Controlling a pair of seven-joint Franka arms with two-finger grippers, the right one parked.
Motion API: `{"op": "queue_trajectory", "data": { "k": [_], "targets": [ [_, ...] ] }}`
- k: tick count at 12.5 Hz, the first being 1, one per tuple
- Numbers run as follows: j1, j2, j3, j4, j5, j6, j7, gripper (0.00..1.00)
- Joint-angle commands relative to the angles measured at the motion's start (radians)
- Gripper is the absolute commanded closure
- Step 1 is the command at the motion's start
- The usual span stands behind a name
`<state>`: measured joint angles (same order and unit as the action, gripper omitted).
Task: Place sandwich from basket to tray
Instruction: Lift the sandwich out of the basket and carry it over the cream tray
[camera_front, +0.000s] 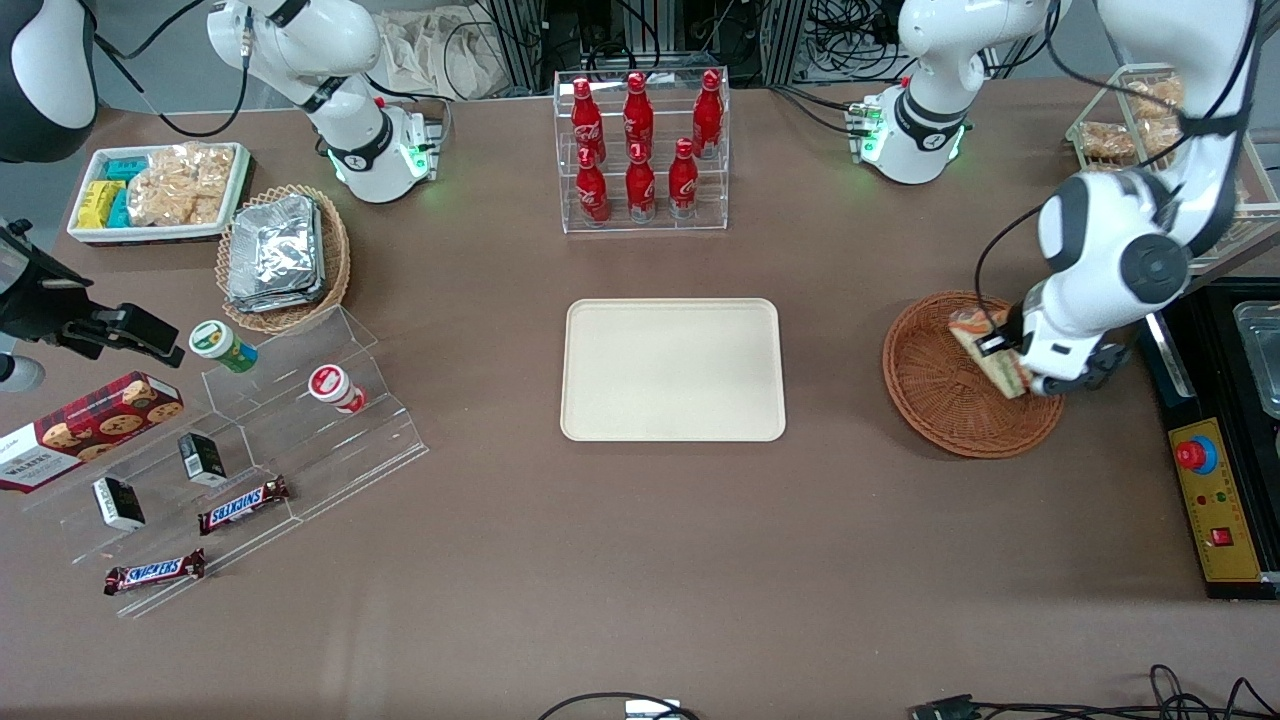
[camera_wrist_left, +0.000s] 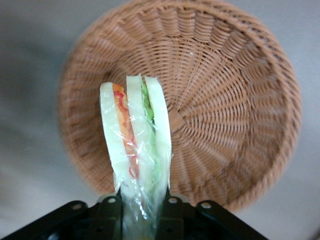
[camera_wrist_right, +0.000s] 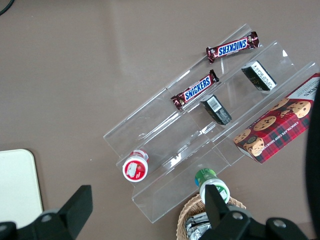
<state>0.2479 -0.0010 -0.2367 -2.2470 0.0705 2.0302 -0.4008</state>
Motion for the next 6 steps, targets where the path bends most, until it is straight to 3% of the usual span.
{"op": "queue_trajectory", "data": {
  "k": [1,4,6],
  "targets": [
    [-0.007,-0.047,0.000,0.267,0.006,-0.335,0.086,1.00],
    [-0.022,-0.030,-0.016,0.508,-0.006,-0.572,0.160,1.00],
    [-0.041,-0.016,-0.080,0.610,-0.008,-0.636,0.152,1.00]
  ]
}}
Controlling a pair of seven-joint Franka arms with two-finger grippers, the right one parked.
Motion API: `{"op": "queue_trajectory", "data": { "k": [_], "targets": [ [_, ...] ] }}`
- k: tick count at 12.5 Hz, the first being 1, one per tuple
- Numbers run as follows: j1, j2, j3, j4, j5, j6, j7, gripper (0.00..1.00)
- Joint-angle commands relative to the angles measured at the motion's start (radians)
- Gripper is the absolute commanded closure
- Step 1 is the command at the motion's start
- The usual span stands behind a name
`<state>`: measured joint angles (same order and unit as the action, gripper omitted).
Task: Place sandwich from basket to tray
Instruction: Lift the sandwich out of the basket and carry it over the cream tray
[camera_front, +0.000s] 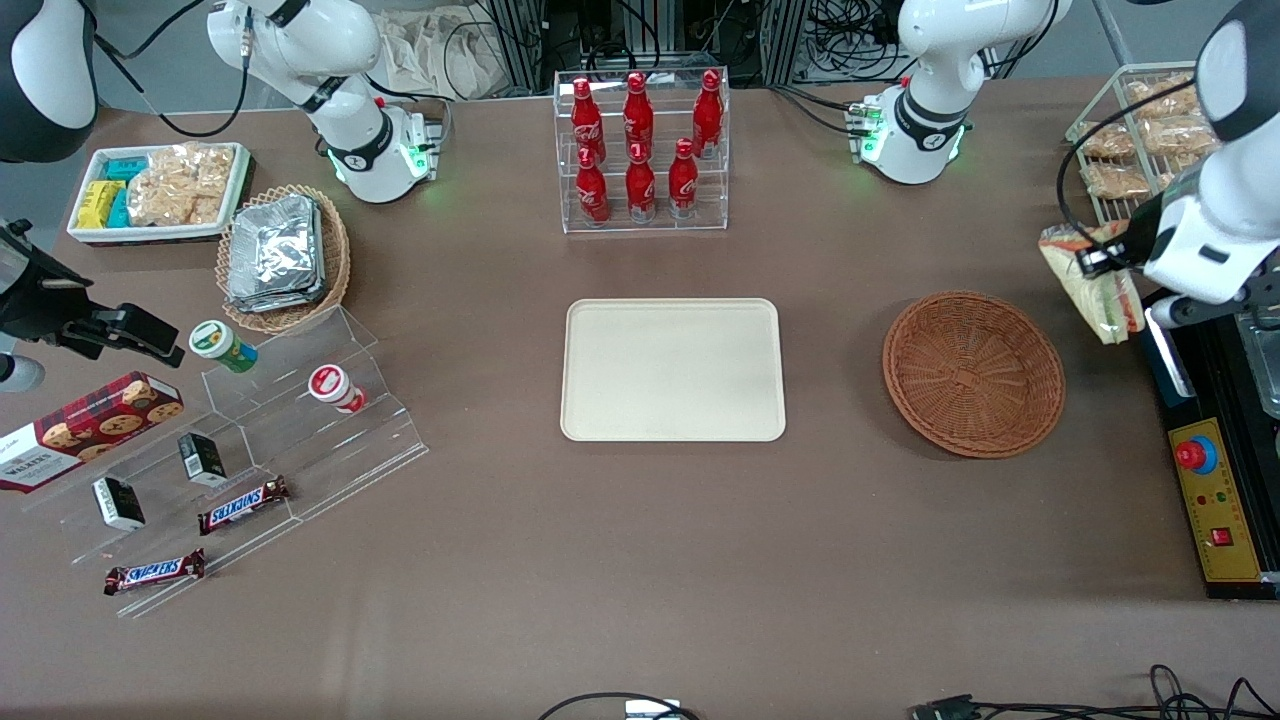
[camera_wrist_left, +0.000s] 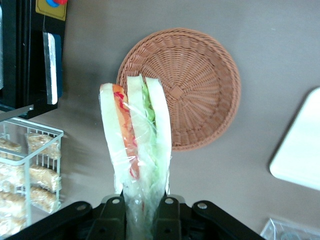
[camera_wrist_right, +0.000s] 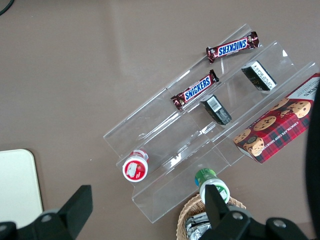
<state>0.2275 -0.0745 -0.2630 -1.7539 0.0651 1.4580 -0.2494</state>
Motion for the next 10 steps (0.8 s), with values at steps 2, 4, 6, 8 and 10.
{"op": "queue_trajectory", "data": {
  "k": [2,4,6,8,10],
  "targets": [
    [-0.022,0.071,-0.218,0.149,-0.010,-0.065,-0.013,1.00],
    [-0.023,0.175,-0.405,0.242,-0.019,-0.064,-0.115,1.00],
    [-0.025,0.304,-0.571,0.336,-0.008,-0.055,-0.216,1.00],
    [-0.039,0.344,-0.628,0.330,-0.002,0.003,-0.300,1.00],
    [-0.054,0.364,-0.630,0.285,-0.001,0.051,-0.304,1.00]
  ]
}}
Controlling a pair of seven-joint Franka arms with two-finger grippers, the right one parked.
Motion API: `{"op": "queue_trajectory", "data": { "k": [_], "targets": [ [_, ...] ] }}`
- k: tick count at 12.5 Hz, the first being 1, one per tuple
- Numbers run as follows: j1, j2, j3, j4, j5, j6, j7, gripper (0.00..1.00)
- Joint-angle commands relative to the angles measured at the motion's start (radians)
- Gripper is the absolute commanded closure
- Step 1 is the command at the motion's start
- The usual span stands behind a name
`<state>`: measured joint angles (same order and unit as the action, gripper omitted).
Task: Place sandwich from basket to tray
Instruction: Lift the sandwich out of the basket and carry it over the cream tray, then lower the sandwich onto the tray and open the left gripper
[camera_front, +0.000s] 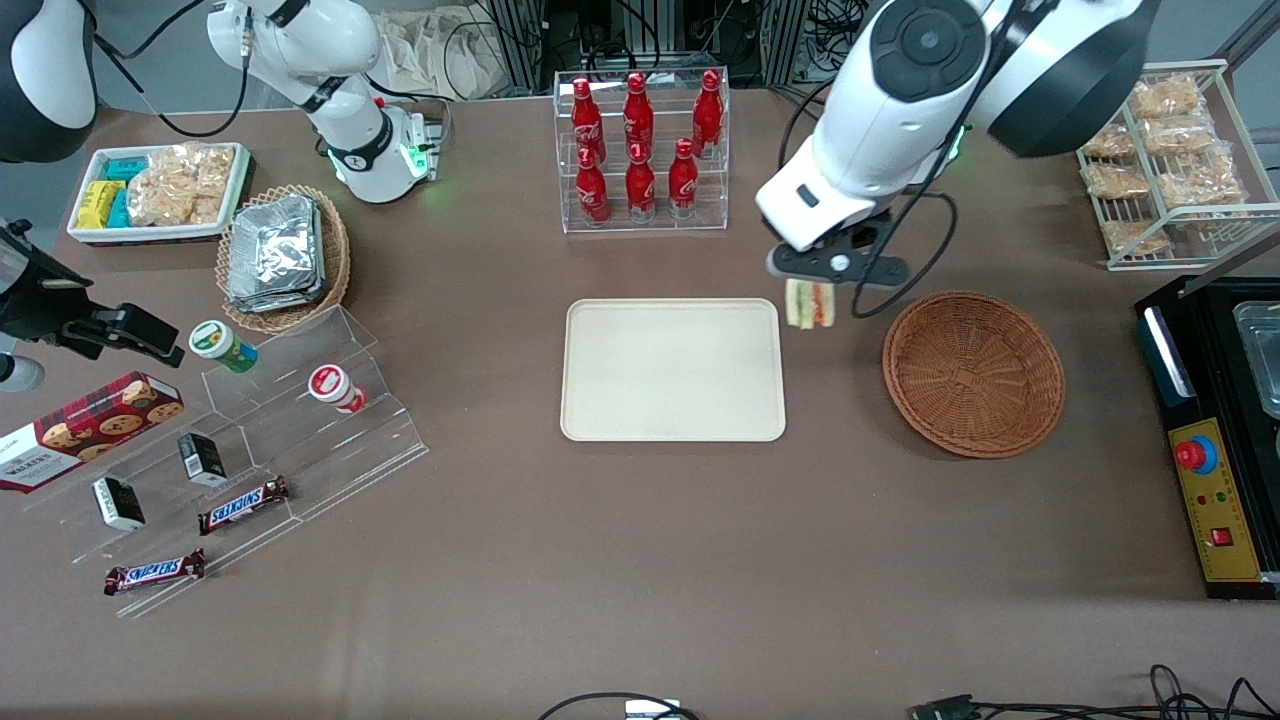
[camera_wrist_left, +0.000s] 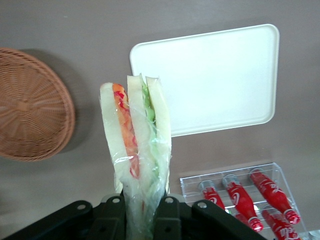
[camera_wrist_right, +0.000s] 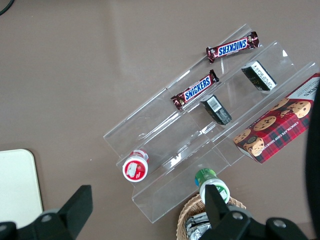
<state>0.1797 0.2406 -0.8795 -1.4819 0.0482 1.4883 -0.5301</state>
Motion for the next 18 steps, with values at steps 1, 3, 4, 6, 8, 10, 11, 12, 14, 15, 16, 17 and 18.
{"op": "queue_trajectory", "data": {
  "k": [1,3,4,6,8,10,11,12,14,15,16,17,18],
  "targets": [
    [-0.015,0.052,-0.012,-0.047,0.024,0.077,-0.024,1.00],
    [-0.016,0.055,-0.009,-0.206,0.079,0.241,-0.024,1.00],
    [-0.016,0.066,-0.006,-0.290,0.102,0.335,-0.024,1.00],
    [-0.016,0.107,-0.001,-0.436,0.151,0.529,-0.027,1.00],
    [-0.016,0.189,0.023,-0.507,0.244,0.647,-0.028,1.00],
    [-0.016,0.270,0.033,-0.511,0.335,0.684,-0.074,1.00],
    [-0.016,0.302,0.033,-0.509,0.381,0.699,-0.114,1.00],
    [-0.017,0.337,0.033,-0.508,0.416,0.725,-0.176,1.00],
    [-0.020,0.374,0.033,-0.500,0.432,0.757,-0.278,1.00],
    [-0.025,0.384,0.033,-0.500,0.432,0.774,-0.286,1.00],
    [-0.025,0.387,0.033,-0.500,0.432,0.777,-0.289,1.00],
    [-0.025,0.387,0.033,-0.500,0.432,0.777,-0.292,1.00],
    [-0.025,0.387,0.033,-0.500,0.430,0.777,-0.292,1.00]
  ]
}}
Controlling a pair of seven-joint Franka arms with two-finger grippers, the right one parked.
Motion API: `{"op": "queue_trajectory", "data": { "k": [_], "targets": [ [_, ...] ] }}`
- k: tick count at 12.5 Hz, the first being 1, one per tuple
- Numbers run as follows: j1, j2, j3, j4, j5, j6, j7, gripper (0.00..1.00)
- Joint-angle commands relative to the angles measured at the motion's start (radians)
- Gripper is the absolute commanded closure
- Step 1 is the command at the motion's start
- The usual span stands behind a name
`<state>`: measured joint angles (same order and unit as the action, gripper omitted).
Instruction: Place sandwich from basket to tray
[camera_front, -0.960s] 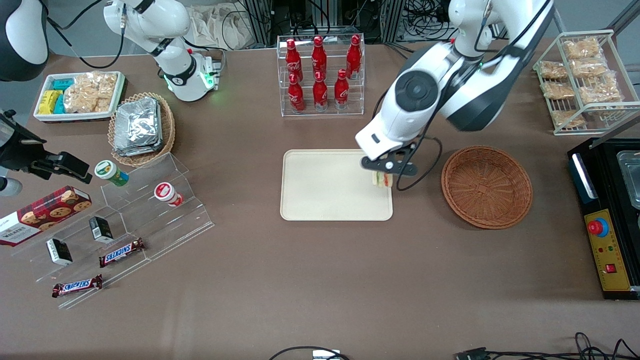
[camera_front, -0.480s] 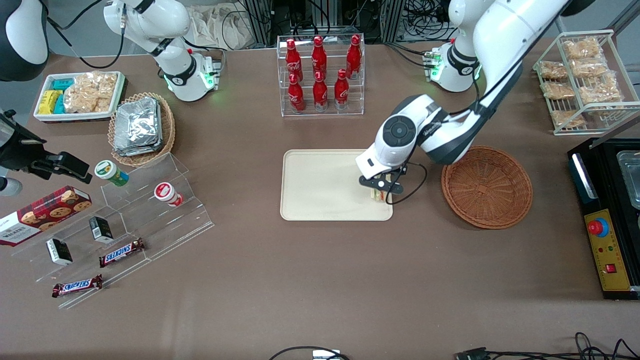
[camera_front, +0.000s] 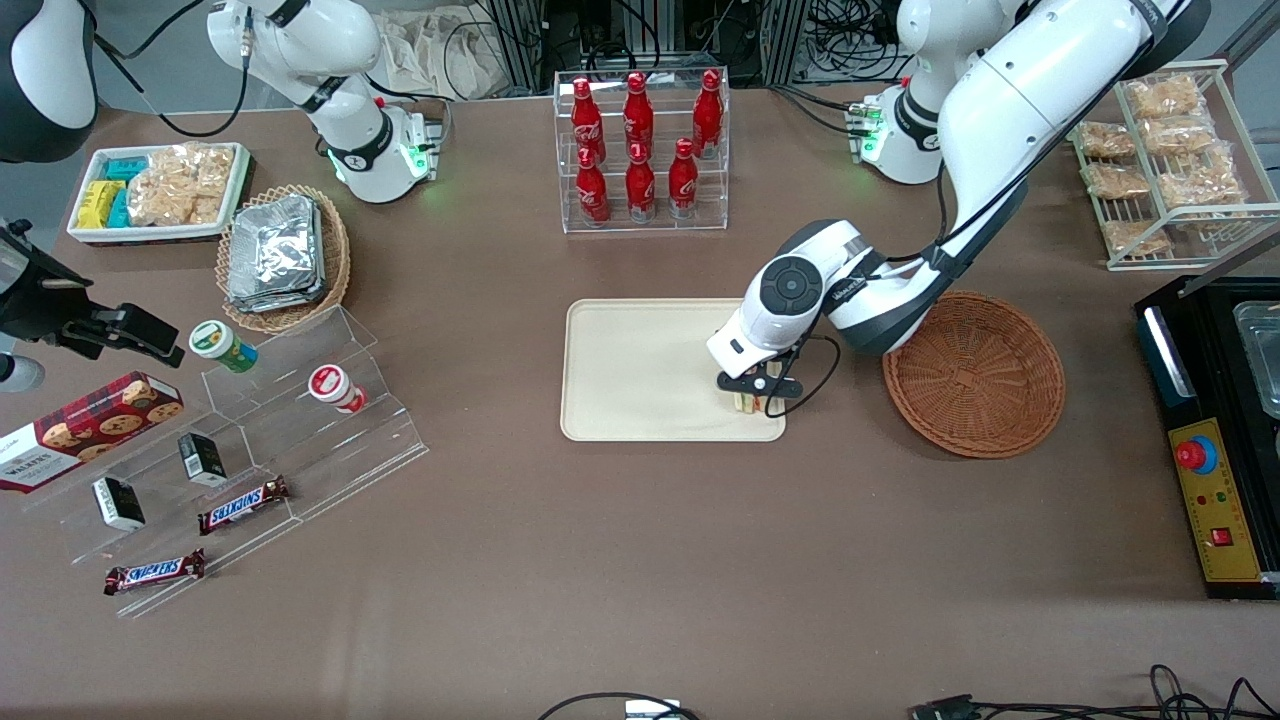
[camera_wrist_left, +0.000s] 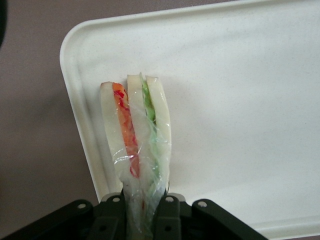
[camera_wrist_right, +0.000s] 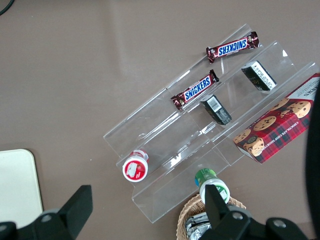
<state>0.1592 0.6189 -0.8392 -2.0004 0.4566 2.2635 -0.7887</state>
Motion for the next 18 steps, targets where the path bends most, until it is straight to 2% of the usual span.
{"op": "queue_trajectory", "data": {
  "k": [1,2,5,8,11,14,16,18],
  "targets": [
    [-0.003,0.010,-0.008,0.020,0.022,0.002,-0.035,0.62],
    [-0.003,0.010,-0.006,0.020,0.022,0.001,-0.050,0.01],
    [0.006,-0.010,-0.009,0.022,0.019,-0.024,-0.057,0.00],
    [0.013,-0.149,-0.017,0.057,-0.009,-0.198,-0.055,0.00],
    [0.014,-0.365,0.017,0.092,-0.181,-0.327,0.041,0.00],
    [-0.049,-0.578,0.284,0.104,-0.378,-0.433,0.353,0.00],
    [-0.102,-0.660,0.505,0.094,-0.403,-0.487,0.510,0.00],
    [-0.112,-0.715,0.647,0.071,-0.403,-0.498,0.597,0.00]
  ]
}}
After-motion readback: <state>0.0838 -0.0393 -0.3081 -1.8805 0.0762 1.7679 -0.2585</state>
